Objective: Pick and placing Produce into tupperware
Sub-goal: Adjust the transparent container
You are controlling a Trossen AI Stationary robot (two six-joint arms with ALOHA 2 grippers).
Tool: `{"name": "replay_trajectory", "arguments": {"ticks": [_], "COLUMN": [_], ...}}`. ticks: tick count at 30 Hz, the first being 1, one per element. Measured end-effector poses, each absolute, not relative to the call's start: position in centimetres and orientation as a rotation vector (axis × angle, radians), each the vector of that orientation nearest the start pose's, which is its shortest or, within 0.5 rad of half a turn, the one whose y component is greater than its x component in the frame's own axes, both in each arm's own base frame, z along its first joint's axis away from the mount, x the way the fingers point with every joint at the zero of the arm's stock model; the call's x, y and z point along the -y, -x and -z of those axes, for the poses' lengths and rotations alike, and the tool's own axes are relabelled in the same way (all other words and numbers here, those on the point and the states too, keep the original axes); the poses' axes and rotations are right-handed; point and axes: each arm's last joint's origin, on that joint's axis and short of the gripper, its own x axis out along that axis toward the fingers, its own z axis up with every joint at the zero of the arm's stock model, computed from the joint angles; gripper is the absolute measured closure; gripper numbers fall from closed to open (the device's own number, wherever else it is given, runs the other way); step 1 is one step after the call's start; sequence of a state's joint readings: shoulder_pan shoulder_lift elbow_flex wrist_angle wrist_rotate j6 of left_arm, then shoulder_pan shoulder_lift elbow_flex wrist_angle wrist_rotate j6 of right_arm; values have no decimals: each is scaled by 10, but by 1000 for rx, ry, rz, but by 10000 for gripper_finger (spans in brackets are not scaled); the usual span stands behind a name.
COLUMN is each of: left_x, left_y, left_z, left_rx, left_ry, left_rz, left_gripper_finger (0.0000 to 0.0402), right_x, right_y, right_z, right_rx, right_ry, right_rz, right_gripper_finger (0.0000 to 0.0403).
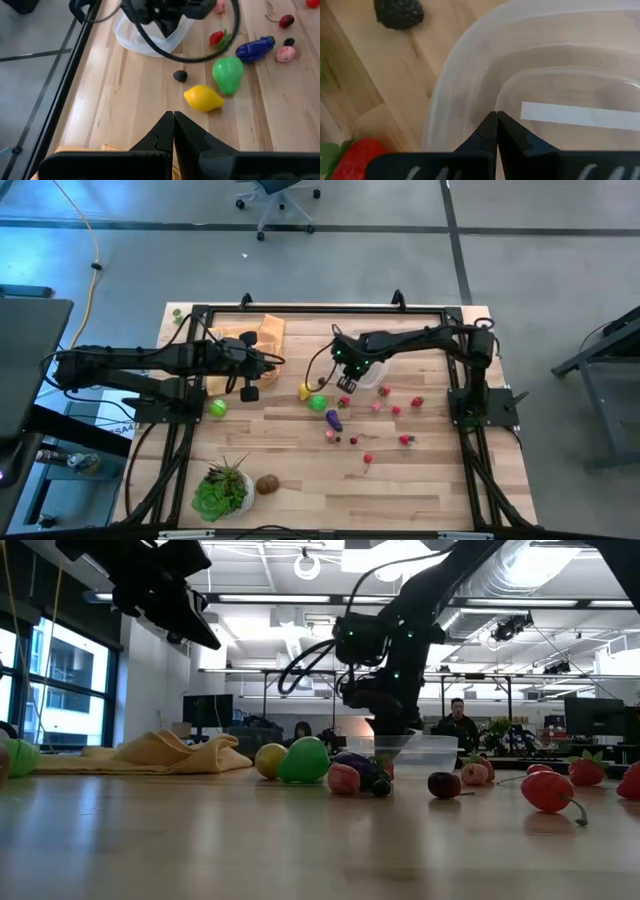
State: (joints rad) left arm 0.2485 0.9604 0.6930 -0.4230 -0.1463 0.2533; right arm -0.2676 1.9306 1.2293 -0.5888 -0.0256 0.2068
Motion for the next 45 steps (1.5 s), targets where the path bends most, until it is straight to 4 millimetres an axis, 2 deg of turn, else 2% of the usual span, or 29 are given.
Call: {"name": "replay_trajectory", "arguments": {"ticks": [13, 19, 23, 31, 39, 45], "left_x": [-52, -52, -52, -52, -52, -52], "left_y": [-188, -189, -189, -189, -189, -189], "left_z": [-252, -252, -252, -252, -252, -252], "left_rx": [-733, -726, -725, -725, -724, -723], "left_ry": [-183, -181, -182, -182, -184, -185], "left_rz": [-298, -300, -300, -302, -303, -305], "left_gripper_finger": [399, 399, 399, 399, 399, 399], "right_x": [31, 16, 27, 70, 99, 114], "right_y": [-368, -372, -370, -364, -362, -365], "right_z": [-145, -146, -145, -145, -147, -150], "right_rx": [-1244, -1220, -1224, -1219, -1165, -1085], "right_ry": [-304, -251, -210, -231, -248, -275], "right_rz": [205, 191, 271, 393, 404, 336], "right_gripper_finger": [402, 402, 402, 402, 402, 402]}}
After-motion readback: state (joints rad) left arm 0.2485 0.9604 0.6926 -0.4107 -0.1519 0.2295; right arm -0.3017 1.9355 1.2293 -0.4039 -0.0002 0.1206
